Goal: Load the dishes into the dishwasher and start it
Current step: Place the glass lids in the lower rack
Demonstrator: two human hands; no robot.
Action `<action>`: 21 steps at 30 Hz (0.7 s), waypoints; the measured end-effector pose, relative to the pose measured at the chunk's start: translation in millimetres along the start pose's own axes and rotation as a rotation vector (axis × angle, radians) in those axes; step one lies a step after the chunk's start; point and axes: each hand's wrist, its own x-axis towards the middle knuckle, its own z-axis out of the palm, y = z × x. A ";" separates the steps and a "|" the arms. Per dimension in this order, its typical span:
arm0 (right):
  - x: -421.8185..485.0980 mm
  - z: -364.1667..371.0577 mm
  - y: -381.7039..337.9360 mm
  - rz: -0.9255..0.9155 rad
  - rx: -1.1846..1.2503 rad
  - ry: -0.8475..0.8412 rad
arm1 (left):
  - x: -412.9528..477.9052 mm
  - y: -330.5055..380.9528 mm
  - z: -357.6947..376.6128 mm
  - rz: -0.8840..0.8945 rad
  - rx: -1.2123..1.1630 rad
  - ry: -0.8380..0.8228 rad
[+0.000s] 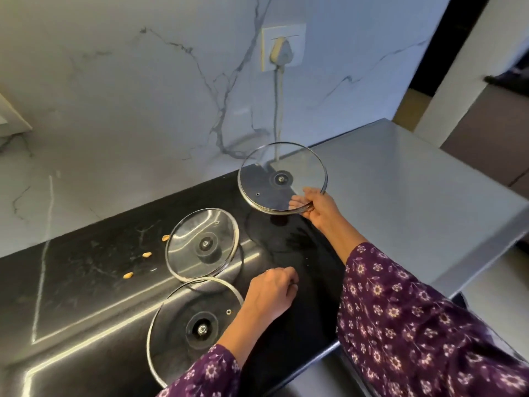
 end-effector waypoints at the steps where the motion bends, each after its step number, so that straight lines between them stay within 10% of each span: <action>1: -9.6 -15.1 -10.7 -0.032 0.003 0.012 | 1.8 7.9 4.6 0.014 0.001 -0.020; 21: -283.4 -468.4 -88.0 -0.341 -0.319 0.713 | 38.2 281.7 190.6 0.505 -0.020 -0.161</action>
